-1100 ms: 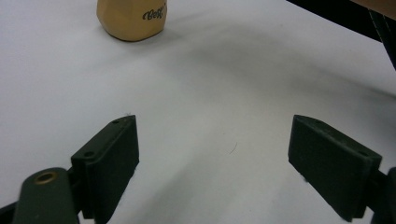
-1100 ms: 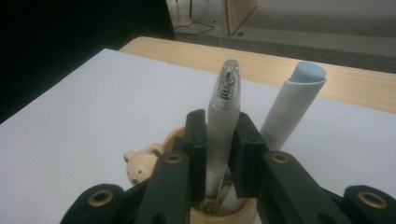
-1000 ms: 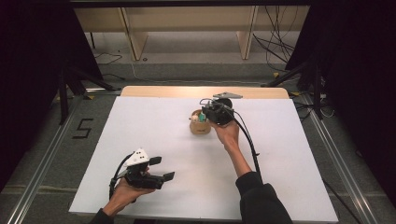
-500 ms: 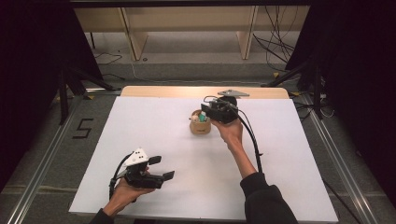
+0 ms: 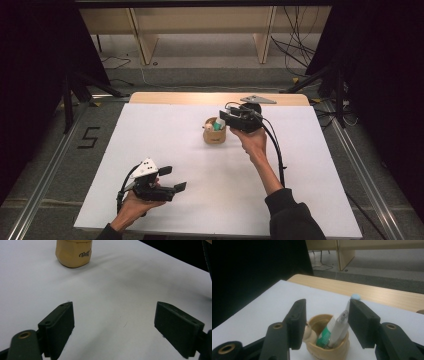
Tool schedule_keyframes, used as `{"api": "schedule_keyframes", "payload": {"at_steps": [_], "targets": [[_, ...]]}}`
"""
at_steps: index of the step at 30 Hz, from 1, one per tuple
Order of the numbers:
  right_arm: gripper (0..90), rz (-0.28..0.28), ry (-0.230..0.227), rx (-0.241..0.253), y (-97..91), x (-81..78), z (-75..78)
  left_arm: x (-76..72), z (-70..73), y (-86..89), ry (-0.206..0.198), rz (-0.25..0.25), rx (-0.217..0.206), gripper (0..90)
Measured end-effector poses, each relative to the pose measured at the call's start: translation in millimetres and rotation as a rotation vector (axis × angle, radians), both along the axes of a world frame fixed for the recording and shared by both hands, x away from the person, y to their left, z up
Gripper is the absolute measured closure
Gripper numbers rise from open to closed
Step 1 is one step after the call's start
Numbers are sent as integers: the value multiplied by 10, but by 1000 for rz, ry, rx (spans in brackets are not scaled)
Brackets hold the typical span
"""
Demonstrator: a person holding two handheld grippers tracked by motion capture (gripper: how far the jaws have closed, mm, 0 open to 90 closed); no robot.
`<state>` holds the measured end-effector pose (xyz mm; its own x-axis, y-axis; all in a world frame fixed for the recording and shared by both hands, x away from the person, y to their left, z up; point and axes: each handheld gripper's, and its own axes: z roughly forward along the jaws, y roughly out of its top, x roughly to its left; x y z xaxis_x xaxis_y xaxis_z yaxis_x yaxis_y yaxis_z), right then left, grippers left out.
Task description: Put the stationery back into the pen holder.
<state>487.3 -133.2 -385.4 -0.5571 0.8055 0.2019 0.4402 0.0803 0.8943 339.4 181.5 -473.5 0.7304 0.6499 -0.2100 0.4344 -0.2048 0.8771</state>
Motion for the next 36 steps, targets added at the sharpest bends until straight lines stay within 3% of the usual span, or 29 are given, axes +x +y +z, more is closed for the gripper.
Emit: {"api": "schedule_keyframes", "payload": {"at_steps": [10,23,36], "targets": [[466,9,-10,-7,-126,-111,4,7,-2,4,4,1,-11,158],[389,29,-26,-9,-145,-232,91,6,0,5,3,3,-14,158],[311,62,-30,-30,-185,-432,68,4,3,6,2,2,-21,157]]}}
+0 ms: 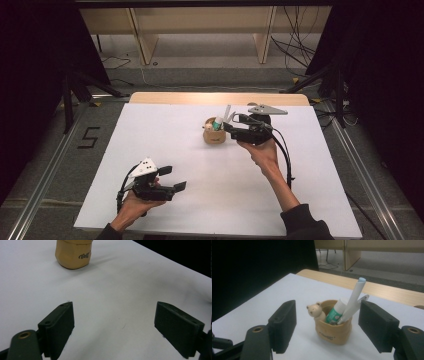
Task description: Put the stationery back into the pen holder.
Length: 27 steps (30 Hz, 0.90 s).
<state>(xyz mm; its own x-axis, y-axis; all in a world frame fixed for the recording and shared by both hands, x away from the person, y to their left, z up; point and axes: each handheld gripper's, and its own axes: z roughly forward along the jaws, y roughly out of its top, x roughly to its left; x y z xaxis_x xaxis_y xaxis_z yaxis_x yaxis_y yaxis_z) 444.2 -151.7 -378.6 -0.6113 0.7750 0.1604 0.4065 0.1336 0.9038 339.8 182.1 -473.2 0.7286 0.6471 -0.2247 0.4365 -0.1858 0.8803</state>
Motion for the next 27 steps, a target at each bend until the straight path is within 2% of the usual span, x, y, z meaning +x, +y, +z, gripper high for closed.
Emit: {"api": "schedule_keyframes", "payload": {"at_steps": [16,27], "targets": [[261,29,-22,-22,-89,-317,-82,-3,3,-1,0,-1,-4,157],[241,56,-19,-22,-175,-522,-220,-5,5,-2,-1,-4,-13,157]]}}
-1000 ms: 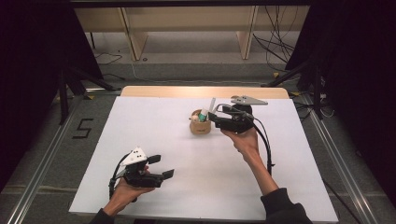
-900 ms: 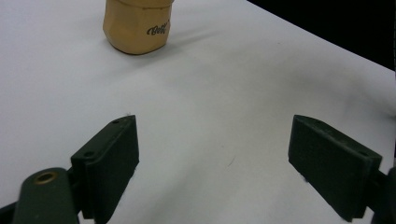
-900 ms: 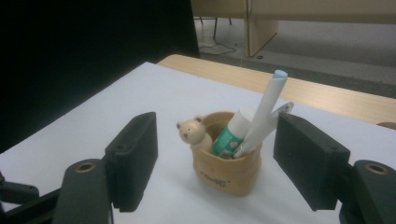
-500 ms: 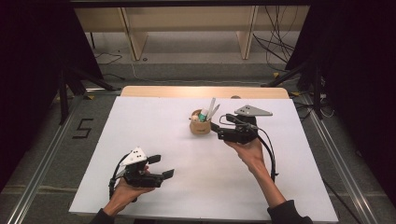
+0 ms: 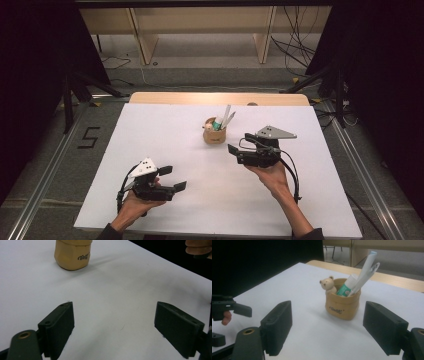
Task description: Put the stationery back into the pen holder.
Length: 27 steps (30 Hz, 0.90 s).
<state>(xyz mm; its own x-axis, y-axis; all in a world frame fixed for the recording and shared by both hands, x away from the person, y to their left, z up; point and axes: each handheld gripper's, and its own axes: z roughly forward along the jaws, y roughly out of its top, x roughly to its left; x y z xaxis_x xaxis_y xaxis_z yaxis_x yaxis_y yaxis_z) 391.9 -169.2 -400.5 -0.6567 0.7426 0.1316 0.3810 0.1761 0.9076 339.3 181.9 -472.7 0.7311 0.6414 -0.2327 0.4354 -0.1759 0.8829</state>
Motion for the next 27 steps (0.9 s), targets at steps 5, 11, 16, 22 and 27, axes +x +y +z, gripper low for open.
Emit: {"api": "schedule_keyframes", "payload": {"at_steps": [5,11,16,22,27], "targets": [[230,2,1,8,-74,-92,-56,-2,2,-1,-1,-3,-6,157],[227,9,1,31,-173,-216,-119,-2,2,0,-3,-5,-8,157],[225,19,-8,51,-240,-331,-180,-4,7,6,-8,-6,-14,157],[217,26,-3,57,-284,-444,-258,-4,11,7,-10,-8,-14,157],[212,39,-13,47,-302,-547,-305,-7,18,17,-14,-8,-16,156]]}}
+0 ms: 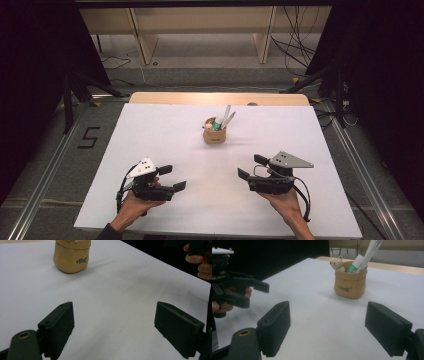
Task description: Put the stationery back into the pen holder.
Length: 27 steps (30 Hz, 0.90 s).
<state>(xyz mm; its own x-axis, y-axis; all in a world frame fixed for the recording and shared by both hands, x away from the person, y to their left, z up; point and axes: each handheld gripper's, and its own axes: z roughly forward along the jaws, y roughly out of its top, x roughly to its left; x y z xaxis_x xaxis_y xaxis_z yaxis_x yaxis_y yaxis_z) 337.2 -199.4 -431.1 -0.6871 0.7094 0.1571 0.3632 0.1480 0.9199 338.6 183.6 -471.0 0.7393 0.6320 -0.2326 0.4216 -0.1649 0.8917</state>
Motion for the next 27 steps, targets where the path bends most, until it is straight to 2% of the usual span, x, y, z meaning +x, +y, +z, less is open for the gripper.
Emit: {"api": "schedule_keyframes", "payload": {"at_steps": [17,21,27], "targets": [[190,-20,2,-15,-182,-293,-198,-19,10,-1,-6,-6,-4,157],[185,-24,-8,-41,-195,-354,-243,-28,11,-3,-4,-9,-4,157],[181,-28,6,-41,-236,-404,-319,-40,11,4,-4,-10,-2,157]]}}
